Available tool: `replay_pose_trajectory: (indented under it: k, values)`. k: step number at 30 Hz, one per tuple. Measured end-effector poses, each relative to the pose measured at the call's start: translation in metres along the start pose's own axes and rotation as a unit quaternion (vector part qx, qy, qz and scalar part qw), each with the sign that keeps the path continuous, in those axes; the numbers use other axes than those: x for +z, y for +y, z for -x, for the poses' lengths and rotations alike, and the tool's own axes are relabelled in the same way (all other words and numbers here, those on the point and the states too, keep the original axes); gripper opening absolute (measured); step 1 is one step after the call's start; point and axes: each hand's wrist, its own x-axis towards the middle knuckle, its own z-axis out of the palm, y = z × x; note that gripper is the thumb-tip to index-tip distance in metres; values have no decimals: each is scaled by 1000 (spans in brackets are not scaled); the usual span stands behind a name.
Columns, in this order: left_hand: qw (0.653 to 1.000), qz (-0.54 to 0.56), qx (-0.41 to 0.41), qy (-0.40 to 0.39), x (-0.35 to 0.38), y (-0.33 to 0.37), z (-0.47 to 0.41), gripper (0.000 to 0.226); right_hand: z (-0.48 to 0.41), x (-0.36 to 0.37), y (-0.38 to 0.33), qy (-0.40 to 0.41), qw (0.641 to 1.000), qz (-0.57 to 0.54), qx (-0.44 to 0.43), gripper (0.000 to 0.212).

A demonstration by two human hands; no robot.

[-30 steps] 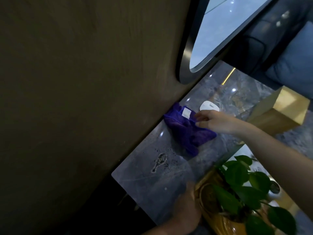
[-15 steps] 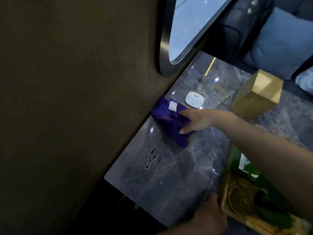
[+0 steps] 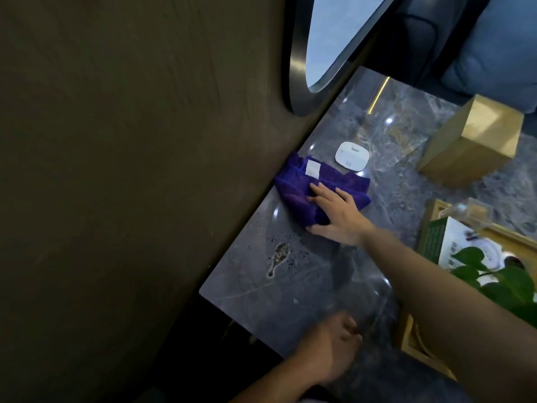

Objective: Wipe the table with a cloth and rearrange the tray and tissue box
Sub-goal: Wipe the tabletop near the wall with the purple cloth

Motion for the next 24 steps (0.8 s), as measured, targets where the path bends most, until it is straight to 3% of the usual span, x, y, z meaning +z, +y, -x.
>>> replay_pose_trajectory:
  k: [1, 4, 7, 11, 16, 19, 22, 24]
  values:
    - [994, -60, -7, 87, -41, -18, 27, 12, 1, 0, -1, 18, 999, -27, -5, 84]
    - [995, 63, 9, 78, -50, -24, 63, 4, -2, -2, -3, 69, 997, -16, -27, 84]
    - [981, 159, -3, 110, -68, -29, 75, 13, -10, -1, -2, 85, 995, 46, -30, 84]
    - [972, 185, -12, 142, -92, -39, 86, 0, -21, 3, -5, 18, 999, -16, 33, 69]
    - [960, 225, -35, 161, -88, -44, 93, 10, -22, 4, -14, -42, 988, -126, 85, 48]
    - [949, 263, -38, 169, -78, -44, 93, 14, -11, 9, -30, -70, 964, -235, 100, 59]
    - [941, 278, -33, 189, -73, -45, 91, 16, 0, 16, -45, -91, 936, -329, 86, 33]
    - [934, 289, -28, 206, -73, -43, 91, 18, 6, 19, -54, -125, 928, -344, 71, 27]
